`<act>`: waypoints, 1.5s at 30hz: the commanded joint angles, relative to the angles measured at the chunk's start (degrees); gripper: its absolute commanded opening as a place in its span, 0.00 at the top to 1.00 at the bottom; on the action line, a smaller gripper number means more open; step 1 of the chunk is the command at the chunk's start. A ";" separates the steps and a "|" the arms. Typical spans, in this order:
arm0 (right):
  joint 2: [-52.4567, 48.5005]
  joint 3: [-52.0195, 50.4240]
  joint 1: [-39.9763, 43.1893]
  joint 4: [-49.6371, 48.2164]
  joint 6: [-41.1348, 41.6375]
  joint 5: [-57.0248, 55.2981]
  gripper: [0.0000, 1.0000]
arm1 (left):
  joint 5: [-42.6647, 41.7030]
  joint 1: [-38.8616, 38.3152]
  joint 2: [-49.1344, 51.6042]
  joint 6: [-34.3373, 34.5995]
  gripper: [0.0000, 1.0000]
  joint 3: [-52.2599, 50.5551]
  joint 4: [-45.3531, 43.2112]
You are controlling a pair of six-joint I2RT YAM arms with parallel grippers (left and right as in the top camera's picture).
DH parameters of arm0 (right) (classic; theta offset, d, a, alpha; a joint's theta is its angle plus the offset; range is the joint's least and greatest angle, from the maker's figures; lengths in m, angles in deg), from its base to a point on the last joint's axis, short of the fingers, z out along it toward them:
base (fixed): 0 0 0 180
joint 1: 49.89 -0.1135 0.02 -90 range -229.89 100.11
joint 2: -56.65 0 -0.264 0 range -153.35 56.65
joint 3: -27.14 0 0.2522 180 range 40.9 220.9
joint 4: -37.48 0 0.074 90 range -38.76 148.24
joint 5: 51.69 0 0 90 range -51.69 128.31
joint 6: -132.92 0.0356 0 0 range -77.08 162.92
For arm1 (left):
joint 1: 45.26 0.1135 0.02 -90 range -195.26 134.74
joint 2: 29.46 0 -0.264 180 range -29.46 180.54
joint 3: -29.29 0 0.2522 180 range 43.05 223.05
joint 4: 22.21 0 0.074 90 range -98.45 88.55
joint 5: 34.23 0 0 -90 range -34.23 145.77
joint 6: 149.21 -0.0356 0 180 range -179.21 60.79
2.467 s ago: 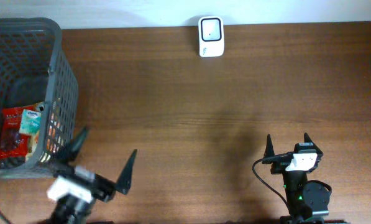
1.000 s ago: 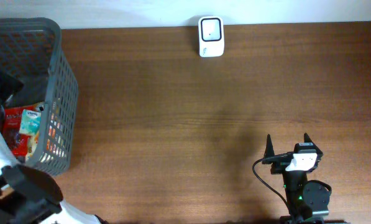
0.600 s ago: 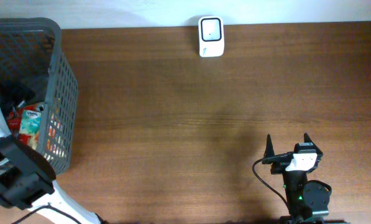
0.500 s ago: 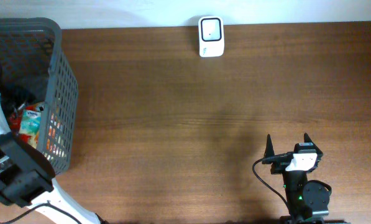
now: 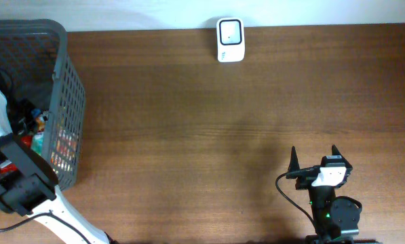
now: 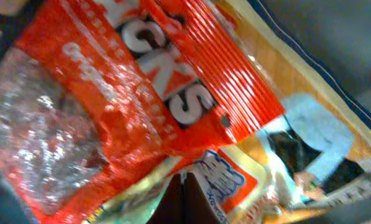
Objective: Scan the item barcode
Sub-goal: 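Reach the left gripper into the grey basket and grasp the green-white pack, then carry the green-white pack with the left gripper and drop it mid-table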
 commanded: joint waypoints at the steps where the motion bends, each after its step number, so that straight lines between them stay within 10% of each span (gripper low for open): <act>1: 0.48 -0.50 0.31 0.04 -0.17 -0.68 0.02 | -4.92 -0.26 0.61 -0.13 1.00 2.16 1.90; 3: 0.48 -0.50 0.31 0.04 -0.17 -0.66 0.02 | -5.35 -0.26 0.61 -0.13 0.99 5.75 4.79; 6: 0.48 -0.50 0.31 0.04 -0.17 -0.68 0.02 | -1.92 -0.26 0.61 -0.11 0.01 10.47 10.16; 23: 0.48 -0.50 0.31 0.04 -0.17 -0.66 0.02 | 0.33 -0.26 0.63 5.97 0.01 -5.33 10.40; 26: 0.48 -0.50 0.31 0.04 -0.17 -0.68 0.02 | 0.33 -0.20 0.61 5.95 0.46 -5.31 7.96; 28: 0.48 -0.50 0.31 0.04 -0.17 -0.68 0.02 | 0.33 -0.22 0.61 5.95 0.50 -5.31 6.86; 31: 0.48 -0.50 0.31 0.02 -0.17 -0.66 0.02 | 0.31 -0.22 0.61 5.95 1.00 -4.90 5.90; 37: 0.48 -0.50 0.31 0.04 -0.17 -0.68 0.02 | -2.91 -0.26 0.61 5.92 1.00 7.63 13.62; 45: 0.48 -0.50 0.31 0.04 -0.17 -0.66 0.02 | -23.87 -2.86 0.04 3.98 1.00 50.03 25.66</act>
